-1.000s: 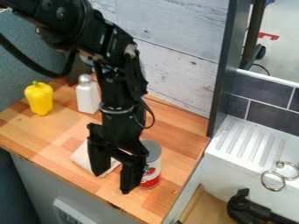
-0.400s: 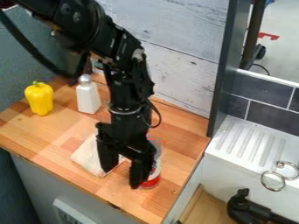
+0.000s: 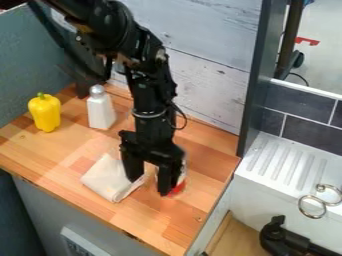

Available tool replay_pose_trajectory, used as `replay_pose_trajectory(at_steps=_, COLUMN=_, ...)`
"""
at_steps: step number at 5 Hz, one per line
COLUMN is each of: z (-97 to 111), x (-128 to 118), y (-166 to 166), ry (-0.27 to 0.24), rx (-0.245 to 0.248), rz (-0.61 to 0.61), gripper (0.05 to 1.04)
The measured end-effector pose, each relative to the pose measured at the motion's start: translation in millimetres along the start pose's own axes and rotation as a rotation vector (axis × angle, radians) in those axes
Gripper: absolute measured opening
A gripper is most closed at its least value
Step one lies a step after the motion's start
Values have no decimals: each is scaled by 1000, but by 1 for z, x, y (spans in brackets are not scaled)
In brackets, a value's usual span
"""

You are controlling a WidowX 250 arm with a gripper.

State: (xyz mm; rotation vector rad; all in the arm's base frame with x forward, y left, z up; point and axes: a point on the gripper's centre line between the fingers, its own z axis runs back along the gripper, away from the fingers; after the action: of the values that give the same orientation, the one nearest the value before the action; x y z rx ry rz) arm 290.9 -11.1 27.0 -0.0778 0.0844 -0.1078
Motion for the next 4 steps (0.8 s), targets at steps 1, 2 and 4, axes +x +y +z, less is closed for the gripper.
replay_pose_trajectory(at_steps=1, z=-7, x=23, y=13, ry=9, rx=-14, rz=16, gripper=1000)
replay_pose_trajectory(at_steps=2, z=-5, x=59, y=25, ry=-10, rx=-27, rz=-9, gripper=1000)
replay_pose_trajectory(at_steps=4, z=26, x=91, y=40, ry=-54, rx=40, rz=-81, gripper=1000)
